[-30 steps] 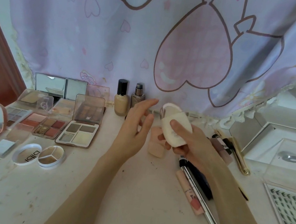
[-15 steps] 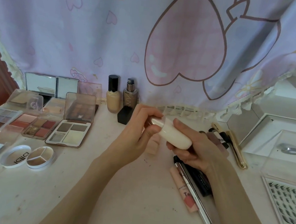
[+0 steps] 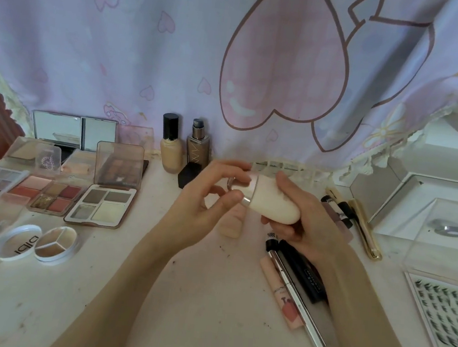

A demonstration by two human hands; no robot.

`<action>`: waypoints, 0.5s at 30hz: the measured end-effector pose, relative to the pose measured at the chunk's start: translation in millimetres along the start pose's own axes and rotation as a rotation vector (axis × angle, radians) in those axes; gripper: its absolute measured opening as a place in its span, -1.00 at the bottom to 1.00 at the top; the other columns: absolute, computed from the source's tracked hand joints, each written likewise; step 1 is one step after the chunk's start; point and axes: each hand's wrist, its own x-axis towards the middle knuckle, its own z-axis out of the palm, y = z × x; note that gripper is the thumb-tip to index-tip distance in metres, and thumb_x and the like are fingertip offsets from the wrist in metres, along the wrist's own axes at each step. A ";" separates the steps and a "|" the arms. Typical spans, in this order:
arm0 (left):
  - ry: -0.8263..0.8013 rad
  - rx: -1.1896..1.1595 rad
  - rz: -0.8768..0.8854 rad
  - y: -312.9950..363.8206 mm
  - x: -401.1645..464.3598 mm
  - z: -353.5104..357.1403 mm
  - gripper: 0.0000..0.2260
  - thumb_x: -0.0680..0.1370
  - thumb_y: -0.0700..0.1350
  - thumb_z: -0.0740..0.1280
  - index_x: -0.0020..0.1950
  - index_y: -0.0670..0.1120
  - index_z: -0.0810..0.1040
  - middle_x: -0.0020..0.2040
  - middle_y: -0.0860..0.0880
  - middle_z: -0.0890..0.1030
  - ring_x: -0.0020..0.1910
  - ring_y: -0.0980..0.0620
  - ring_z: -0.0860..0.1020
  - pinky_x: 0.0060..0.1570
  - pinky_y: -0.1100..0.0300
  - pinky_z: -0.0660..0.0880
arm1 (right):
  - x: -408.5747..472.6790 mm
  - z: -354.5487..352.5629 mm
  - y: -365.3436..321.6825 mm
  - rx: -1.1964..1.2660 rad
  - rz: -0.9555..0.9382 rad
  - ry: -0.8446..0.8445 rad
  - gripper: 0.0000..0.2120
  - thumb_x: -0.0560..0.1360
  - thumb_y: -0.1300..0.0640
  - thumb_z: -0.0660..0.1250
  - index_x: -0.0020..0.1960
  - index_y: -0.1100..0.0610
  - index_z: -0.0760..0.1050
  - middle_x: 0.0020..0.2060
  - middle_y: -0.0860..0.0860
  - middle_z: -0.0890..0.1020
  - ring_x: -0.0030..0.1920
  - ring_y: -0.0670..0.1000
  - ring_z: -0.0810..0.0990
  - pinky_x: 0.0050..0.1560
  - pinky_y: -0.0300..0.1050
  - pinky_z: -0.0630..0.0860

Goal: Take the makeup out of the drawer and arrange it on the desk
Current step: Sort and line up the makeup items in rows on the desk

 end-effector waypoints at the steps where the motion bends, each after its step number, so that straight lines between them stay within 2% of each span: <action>1: -0.008 0.011 -0.014 -0.9 0.1 -0.7 -0.83 0.51 -0.02 0.22 0.09 0.05 0.45 0.15 0.12 0.50 0.08 0.17 0.51 -0.01 0.28 0.45 | -0.1 -1.1 0.0 0.009 0.022 -0.013 -0.52 0.36 -0.20 0.30 0.00 0.20 0.52 -0.46 0.15 0.54 -0.64 -0.09 0.27 -0.66 -0.32 0.13; 3: 0.046 0.060 -0.065 -3.4 -0.4 -1.7 -0.87 0.51 0.05 0.21 0.03 0.12 0.45 -0.03 0.21 0.55 -0.07 0.23 0.52 -0.12 0.38 0.42 | -0.5 0.5 1.2 -0.016 0.022 -0.061 -0.49 0.35 -0.20 0.30 0.02 0.22 0.50 -0.45 0.15 0.55 -0.63 -0.08 0.29 -0.66 -0.31 0.14; 5: 0.119 0.105 -0.121 -5.0 -0.8 -2.0 -0.91 0.53 0.09 0.18 0.01 0.20 0.42 -0.15 0.25 0.56 -0.19 0.25 0.50 -0.21 0.43 0.40 | 0.0 4.4 3.4 -0.047 -0.010 -0.099 -0.41 0.36 -0.21 0.29 0.12 0.27 0.47 -0.40 0.15 0.57 -0.60 -0.08 0.30 -0.64 -0.30 0.17; 7: 0.133 0.126 -0.099 -2.9 -1.5 0.6 -0.81 0.53 0.11 0.14 0.14 0.22 0.37 -0.03 0.18 0.53 -0.10 0.24 0.49 -0.15 0.42 0.41 | 0.7 6.8 5.3 -0.057 -0.026 -0.100 -0.39 0.38 -0.22 0.29 0.16 0.28 0.45 -0.38 0.15 0.58 -0.57 -0.06 0.30 -0.62 -0.29 0.15; 10: 0.079 0.051 -0.006 1.7 -2.0 -0.7 -0.65 0.54 0.04 0.16 0.33 0.15 0.28 0.22 0.06 0.41 0.12 0.14 0.45 0.02 0.31 0.46 | 1.9 6.2 6.2 -0.012 0.010 -0.071 -0.50 0.38 -0.22 0.28 -0.01 0.22 0.48 -0.43 0.13 0.55 -0.61 -0.08 0.27 -0.66 -0.31 0.13; 13: -0.019 0.016 0.019 1.5 -1.7 -5.0 -0.71 0.54 -0.10 0.26 0.25 0.09 0.38 0.25 0.05 0.42 0.15 0.13 0.45 0.01 0.26 0.47 | 3.5 0.4 6.8 0.093 0.048 -0.042 -0.53 0.37 -0.22 0.30 -0.05 0.21 0.47 -0.47 0.11 0.52 -0.65 -0.09 0.27 -0.70 -0.33 0.16; 15: -0.045 0.042 -0.011 0.1 -2.5 -4.3 -0.70 0.52 -0.16 0.26 0.20 0.11 0.39 0.18 0.05 0.43 0.07 0.20 0.44 -0.02 0.30 0.45 | 3.9 -1.3 7.3 0.099 0.043 -0.051 -0.52 0.38 -0.22 0.31 -0.04 0.21 0.48 -0.46 0.11 0.53 -0.65 -0.10 0.28 -0.70 -0.33 0.18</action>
